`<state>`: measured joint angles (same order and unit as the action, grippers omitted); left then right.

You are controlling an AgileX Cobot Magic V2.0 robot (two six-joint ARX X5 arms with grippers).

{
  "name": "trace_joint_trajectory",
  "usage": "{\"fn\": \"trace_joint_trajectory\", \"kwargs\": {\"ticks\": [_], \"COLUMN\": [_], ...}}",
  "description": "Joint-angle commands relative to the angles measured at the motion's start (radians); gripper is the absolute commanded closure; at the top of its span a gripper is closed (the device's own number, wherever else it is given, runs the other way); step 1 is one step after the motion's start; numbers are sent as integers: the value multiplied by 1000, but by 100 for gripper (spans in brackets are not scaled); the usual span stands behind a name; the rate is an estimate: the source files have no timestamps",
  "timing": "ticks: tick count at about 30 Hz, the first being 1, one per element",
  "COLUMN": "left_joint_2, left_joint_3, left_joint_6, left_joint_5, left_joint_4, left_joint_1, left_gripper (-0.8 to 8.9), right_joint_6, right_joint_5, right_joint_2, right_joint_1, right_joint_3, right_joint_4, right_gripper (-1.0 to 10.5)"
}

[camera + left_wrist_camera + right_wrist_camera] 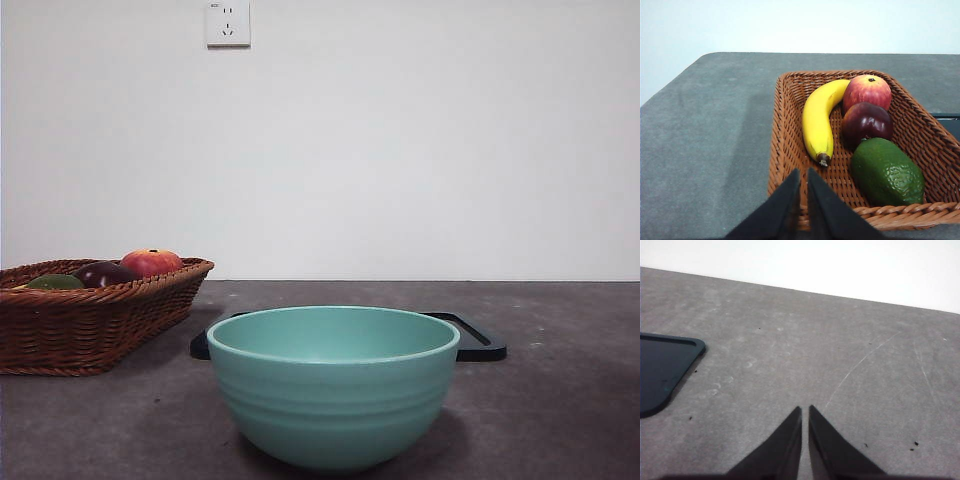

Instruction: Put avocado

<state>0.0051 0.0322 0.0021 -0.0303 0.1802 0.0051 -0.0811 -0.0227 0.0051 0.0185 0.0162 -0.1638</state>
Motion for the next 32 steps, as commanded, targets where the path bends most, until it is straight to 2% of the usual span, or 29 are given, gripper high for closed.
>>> {"fn": "trace_joint_trajectory", "kwargs": {"ticks": [1, 4, 6, 10, 15, 25, 27, 32], "left_joint_2": [-2, -2, -2, -2, -2, 79, 122, 256], "left_joint_3": [-21, -21, -20, -19, 25, 282, 352, 521], "left_joint_6": [4, 0, -30, -43, -131, -168, -167, -164], "left_joint_5": [-5, -5, -5, -5, -4, -6, -19, -104], "left_joint_4": [6, 6, 6, 6, 6, 66, 105, 175], "left_joint_1": [0, 0, 0, 0, 0, -3, -3, -3], "left_gripper": [790, 790, 790, 796, 796, 796, 796, 796], "right_joint_6": [32, 79, 101, 186, 269, 384, 397, 433], "right_joint_5": [0, 0, 0, 2, 2, 7, 64, 272], "right_joint_2": [-2, -2, -2, -2, -2, 62, 104, 251], "right_joint_1": [-1, -1, -1, -1, 0, 0, 0, 0], "right_joint_3": [-5, -5, -5, -3, 32, 259, 314, 447], "right_joint_4": [10, 10, 10, 10, 14, -35, -47, -77], "right_gripper": [927, 927, 927, 929, 934, 935, 935, 935]}}
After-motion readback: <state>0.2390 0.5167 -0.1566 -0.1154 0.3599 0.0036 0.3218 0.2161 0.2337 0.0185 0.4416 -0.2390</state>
